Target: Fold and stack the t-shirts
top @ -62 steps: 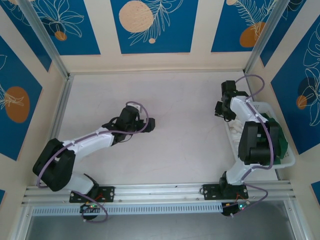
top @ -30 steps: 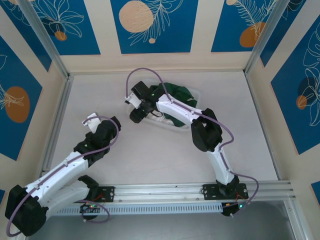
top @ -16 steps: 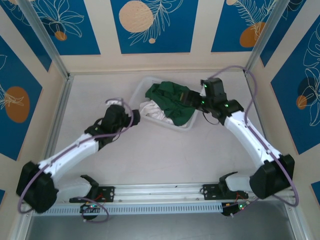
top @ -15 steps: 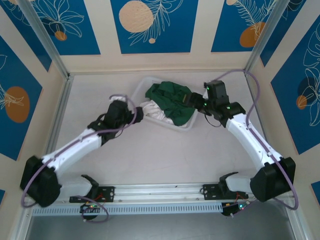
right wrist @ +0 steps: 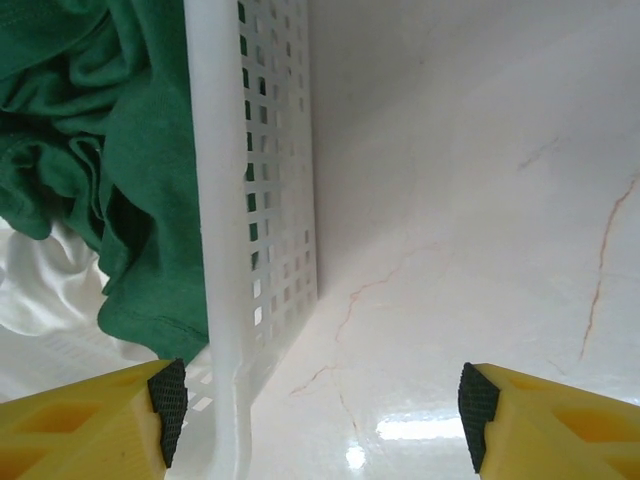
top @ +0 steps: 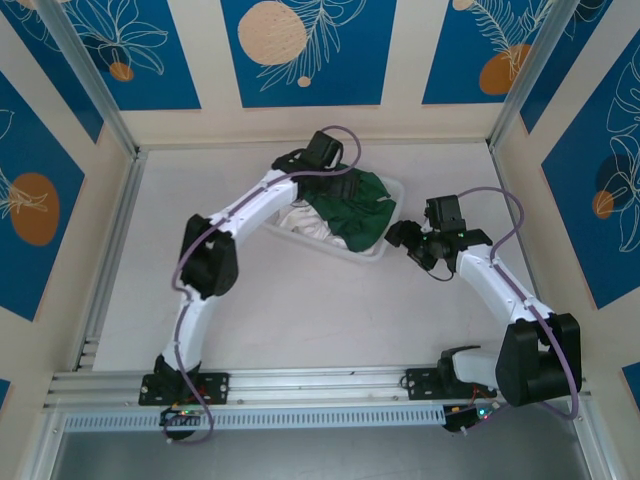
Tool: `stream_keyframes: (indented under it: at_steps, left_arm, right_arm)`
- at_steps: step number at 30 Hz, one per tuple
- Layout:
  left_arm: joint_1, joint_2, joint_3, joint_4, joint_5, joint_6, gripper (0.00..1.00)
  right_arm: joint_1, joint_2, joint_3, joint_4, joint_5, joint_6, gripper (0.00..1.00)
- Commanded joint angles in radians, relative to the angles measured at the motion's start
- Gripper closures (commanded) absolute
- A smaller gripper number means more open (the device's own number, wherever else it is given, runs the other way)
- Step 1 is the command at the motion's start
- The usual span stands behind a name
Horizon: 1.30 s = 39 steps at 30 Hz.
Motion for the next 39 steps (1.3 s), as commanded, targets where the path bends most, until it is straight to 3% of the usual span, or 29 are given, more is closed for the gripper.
stream_keyframes:
  at_steps: [1, 4, 6, 11, 13, 19, 24, 33, 39]
  left_arm:
    - [-0.003, 0.137, 0.226, -0.224, -0.034, 0.059, 0.09]
    - [-0.002, 0.219, 0.324, -0.231, 0.002, 0.061, 0.18]
    - [-0.003, 0.235, 0.327, -0.201, 0.027, 0.053, 0.3]
    - [-0.003, 0.224, 0.327, -0.157, 0.111, 0.039, 0.84]
    - [-0.004, 0.194, 0.328, -0.142, 0.122, 0.038, 1.0]
    - [-0.015, -0.008, 0.308, -0.069, 0.131, 0.058, 1.0]
    - [-0.017, -0.267, 0.164, 0.057, 0.078, 0.087, 1.0]
    - [-0.016, -0.677, 0.006, 0.166, -0.095, 0.16, 1.0]
    - [0.001, -0.916, -0.097, 0.152, -0.286, 0.186, 1.0]
  right_arm:
    - [-0.004, -0.026, -0.039, 0.013, -0.047, -0.018, 0.27]
    - [-0.001, -0.031, -0.053, 0.019, -0.068, -0.027, 0.28]
    - [-0.001, -0.028, -0.054, 0.013, -0.073, -0.031, 0.29]
    - [-0.001, -0.026, -0.059, 0.014, -0.084, -0.039, 0.31]
    - [-0.001, -0.024, -0.059, 0.014, -0.082, -0.039, 0.33]
    - [0.002, -0.007, -0.047, 0.022, -0.092, -0.035, 0.35]
    - [0.002, 0.008, -0.025, 0.018, -0.059, -0.031, 0.33]
    - [0.0, 0.118, 0.088, 0.008, -0.004, -0.011, 0.32]
    - [-0.001, 0.227, 0.202, -0.008, 0.021, -0.014, 0.35]
